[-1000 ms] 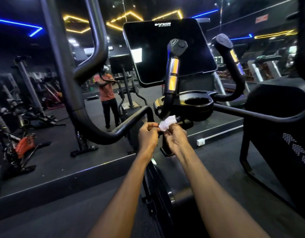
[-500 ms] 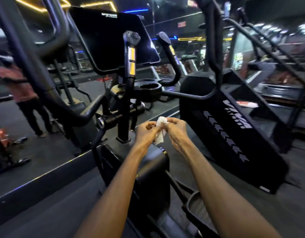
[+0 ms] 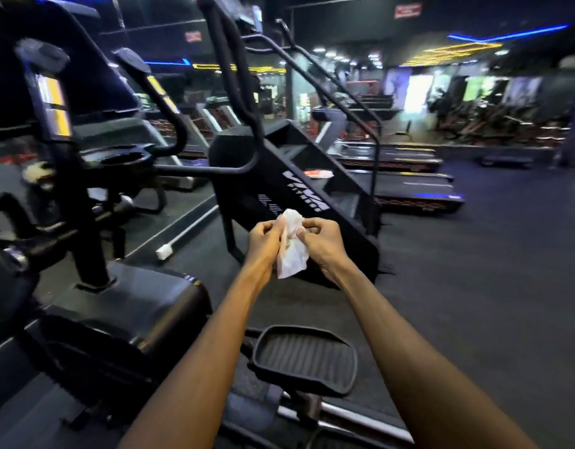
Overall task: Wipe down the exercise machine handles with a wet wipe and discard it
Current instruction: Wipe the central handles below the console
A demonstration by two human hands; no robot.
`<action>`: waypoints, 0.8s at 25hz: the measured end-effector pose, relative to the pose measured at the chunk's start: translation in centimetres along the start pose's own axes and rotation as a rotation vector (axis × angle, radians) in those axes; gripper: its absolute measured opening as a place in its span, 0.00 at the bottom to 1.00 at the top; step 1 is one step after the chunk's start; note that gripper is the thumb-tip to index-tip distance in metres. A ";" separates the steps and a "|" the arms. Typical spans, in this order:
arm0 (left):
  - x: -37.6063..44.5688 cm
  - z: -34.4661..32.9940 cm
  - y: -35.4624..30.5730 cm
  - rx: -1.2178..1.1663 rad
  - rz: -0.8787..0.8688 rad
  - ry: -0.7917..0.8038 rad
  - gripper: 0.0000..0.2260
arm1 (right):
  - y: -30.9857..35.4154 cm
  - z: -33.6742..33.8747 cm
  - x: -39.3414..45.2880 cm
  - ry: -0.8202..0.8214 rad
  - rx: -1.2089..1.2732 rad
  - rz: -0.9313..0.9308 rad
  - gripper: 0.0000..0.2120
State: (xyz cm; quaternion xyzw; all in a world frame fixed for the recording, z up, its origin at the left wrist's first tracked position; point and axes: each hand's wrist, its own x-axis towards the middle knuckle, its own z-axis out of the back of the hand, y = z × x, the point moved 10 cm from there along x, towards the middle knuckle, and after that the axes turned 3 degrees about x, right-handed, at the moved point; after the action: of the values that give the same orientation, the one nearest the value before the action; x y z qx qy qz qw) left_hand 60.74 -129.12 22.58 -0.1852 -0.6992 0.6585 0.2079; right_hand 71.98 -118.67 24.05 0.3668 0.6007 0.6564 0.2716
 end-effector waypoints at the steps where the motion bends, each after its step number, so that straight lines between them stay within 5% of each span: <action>1: -0.8 -2.9 0.3 -0.008 0.007 0.076 0.10 | -0.1 2.5 -0.4 -0.020 -0.008 -0.008 0.04; 6: -6.9 -15.9 0.9 0.086 -0.044 0.249 0.03 | -0.7 17.3 -3.7 -0.170 -0.070 -0.049 0.03; 14: -16.5 -32.0 2.6 0.019 -0.017 0.332 0.11 | -1.9 37.3 -10.6 -0.412 -0.062 -0.131 0.05; 20: -23.5 -44.8 3.7 -0.059 -0.006 0.555 0.16 | -3.2 47.6 -14.9 -0.504 0.137 -0.179 0.04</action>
State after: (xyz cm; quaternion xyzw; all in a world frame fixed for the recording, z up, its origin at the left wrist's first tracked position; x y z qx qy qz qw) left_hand 104.49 -103.64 19.83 -0.3625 -0.6350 0.5611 0.3880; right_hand 118.80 -102.07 19.05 0.4815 0.5871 0.4757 0.4441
